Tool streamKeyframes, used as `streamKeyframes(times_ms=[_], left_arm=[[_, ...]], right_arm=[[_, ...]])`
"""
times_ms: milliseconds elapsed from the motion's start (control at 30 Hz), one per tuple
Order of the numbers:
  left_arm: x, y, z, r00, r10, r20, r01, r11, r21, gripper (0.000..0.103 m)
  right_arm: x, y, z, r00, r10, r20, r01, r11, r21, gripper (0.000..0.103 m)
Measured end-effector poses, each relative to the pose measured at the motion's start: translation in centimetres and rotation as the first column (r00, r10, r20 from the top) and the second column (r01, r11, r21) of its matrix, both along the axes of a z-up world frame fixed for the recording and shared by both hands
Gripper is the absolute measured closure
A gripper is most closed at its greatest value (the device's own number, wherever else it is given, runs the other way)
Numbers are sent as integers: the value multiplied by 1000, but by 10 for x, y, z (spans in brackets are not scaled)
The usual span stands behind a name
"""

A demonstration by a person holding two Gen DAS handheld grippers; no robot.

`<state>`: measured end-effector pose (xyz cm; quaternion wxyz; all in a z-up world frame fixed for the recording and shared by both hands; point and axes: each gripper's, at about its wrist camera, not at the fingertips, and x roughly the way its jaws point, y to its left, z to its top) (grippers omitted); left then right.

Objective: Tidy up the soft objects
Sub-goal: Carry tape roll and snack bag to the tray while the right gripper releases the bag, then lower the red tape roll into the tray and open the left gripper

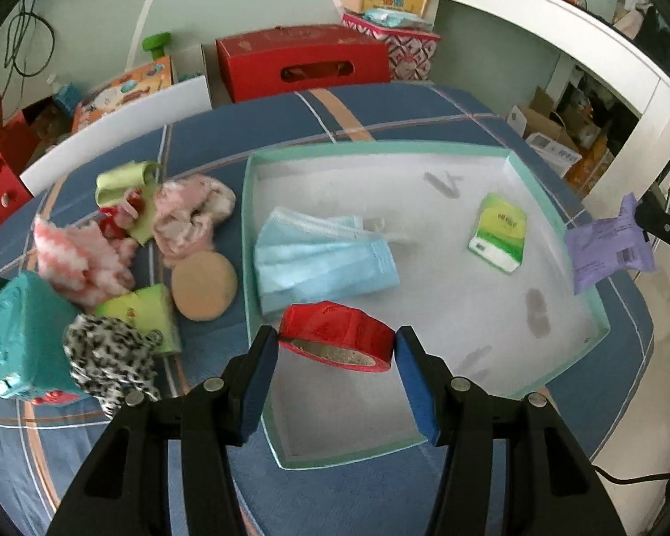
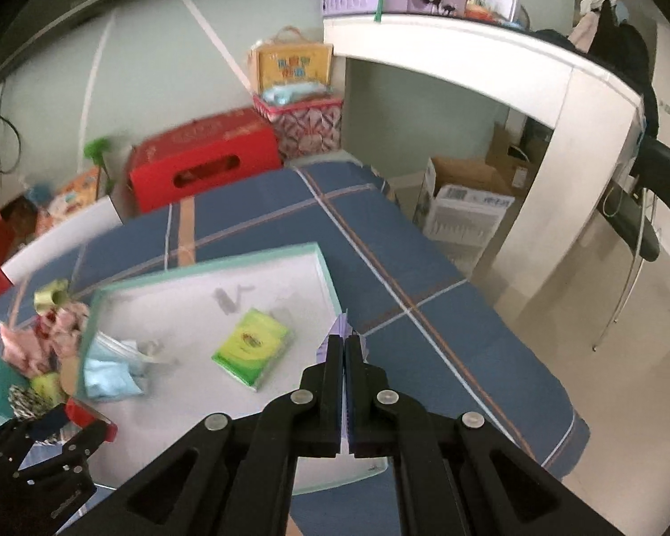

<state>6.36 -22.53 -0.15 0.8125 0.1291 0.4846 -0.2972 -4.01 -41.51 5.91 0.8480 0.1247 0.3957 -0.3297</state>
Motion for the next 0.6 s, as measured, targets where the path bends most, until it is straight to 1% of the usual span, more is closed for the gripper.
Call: streamKeyframes(times_ms=[67, 200, 267, 367, 467, 567, 600], left_arm=[[0, -1, -6, 1000, -5, -8, 5, 1000, 4, 47], [1, -3, -12, 1000, -9, -9, 9, 1000, 3, 47], [2, -3, -12, 1000, -8, -10, 8, 1000, -5, 47], [5, -3, -13, 1000, -6, -8, 6, 1000, -17, 47], [7, -5, -13, 1000, -7, 0, 7, 1000, -20, 47], [8, -9, -15, 1000, -13, 14, 13, 1000, -18, 47], [9, -11, -17, 1000, -14, 7, 14, 1000, -12, 47]], right_arm=[[5, 4, -4, 1000, 21, -9, -21, 1000, 10, 102], [20, 17, -13, 995, 103, -15, -102, 994, 40, 102], [31, 24, -22, 987, 160, -13, -159, 984, 84, 102], [46, 37, -37, 974, 221, -44, -215, 970, 114, 101], [56, 44, -48, 965, 258, -46, -248, 956, 158, 101], [59, 45, -56, 963, 264, -63, -249, 952, 176, 101], [60, 45, -58, 963, 263, -64, -248, 951, 182, 101]])
